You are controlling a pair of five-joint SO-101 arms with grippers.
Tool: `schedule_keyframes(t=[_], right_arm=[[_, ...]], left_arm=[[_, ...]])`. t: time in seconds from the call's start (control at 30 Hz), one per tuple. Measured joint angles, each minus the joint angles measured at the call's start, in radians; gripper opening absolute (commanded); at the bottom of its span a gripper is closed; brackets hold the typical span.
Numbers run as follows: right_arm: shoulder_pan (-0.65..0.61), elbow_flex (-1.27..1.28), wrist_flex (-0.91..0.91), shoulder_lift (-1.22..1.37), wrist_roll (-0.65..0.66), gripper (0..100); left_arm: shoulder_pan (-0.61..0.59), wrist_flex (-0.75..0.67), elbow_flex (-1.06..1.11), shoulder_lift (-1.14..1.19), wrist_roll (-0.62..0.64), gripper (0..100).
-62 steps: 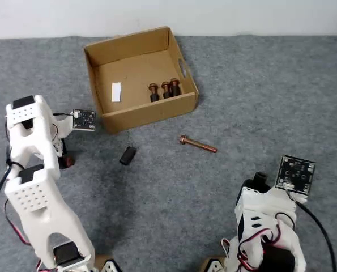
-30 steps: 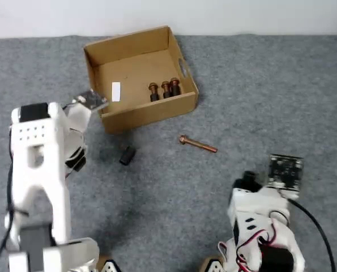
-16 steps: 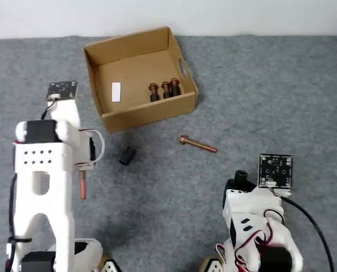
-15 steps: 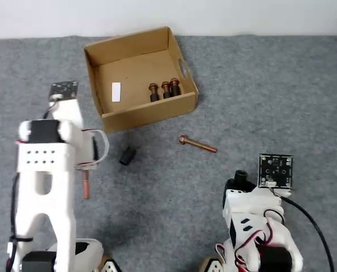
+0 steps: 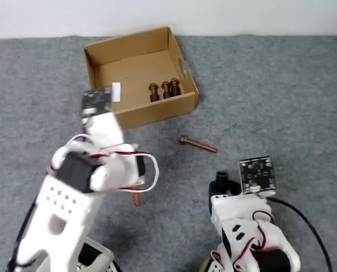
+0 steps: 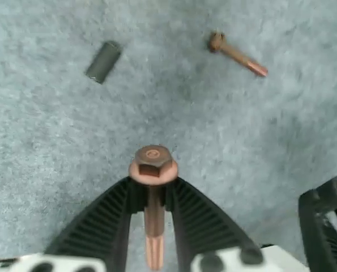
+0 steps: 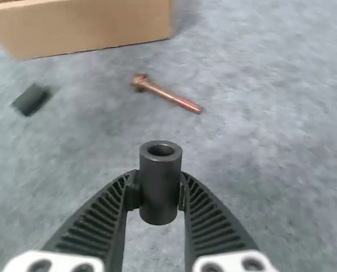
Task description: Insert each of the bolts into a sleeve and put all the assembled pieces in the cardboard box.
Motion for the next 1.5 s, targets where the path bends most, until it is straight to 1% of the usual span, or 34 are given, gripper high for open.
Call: schedule_keyframes(t=[0.1,0.17,0.37,0.47,0.57,0.7,0.8,0.87,0.97,1.07,1.27,1.5], right_arm=[[-0.078,0.0,0.0,0.0,0.0,0.9],[-0.141,0.0,0.0,0.0,0.0,0.9],[-0.339,0.0,0.0,0.0,0.0,0.9],[-0.402,0.0,0.0,0.0,0.0,0.9],[-0.442,0.0,0.0,0.0,0.0,0.9],[-0.482,0.0,0.0,0.0,0.0,0.9],[-0.493,0.0,0.0,0.0,0.0,0.9],[-0.493,0.0,0.0,0.0,0.0,0.9],[-0.502,0.0,0.0,0.0,0.0,0.9],[-0.551,0.0,0.0,0.0,0.0,0.9],[-0.562,0.009,-0.025,0.009,0.0,0.9],[-0.566,0.011,-0.028,0.003,0.0,0.9]], left_arm=[[-0.008,0.005,0.0,-0.094,0.003,0],[-0.008,-0.023,0.012,-0.17,0.003,0],[-0.008,-0.193,0.176,-0.394,0.003,0],[0.021,-0.279,0.308,-0.503,-0.009,1],[0.087,-0.376,0.453,-0.617,-0.057,1],[0.127,-0.523,0.611,-0.775,-0.086,1],[0.181,-0.626,0.712,-0.89,-0.124,1],[0.213,-0.671,0.769,-0.951,-0.137,1],[0.242,-0.7,0.818,-1.01,-0.141,1],[0.255,-0.704,0.833,-1.04,-0.141,1],[0.255,-0.704,0.842,-1.046,-0.141,1],[0.307,-0.704,0.864,-1.051,-0.146,1]])
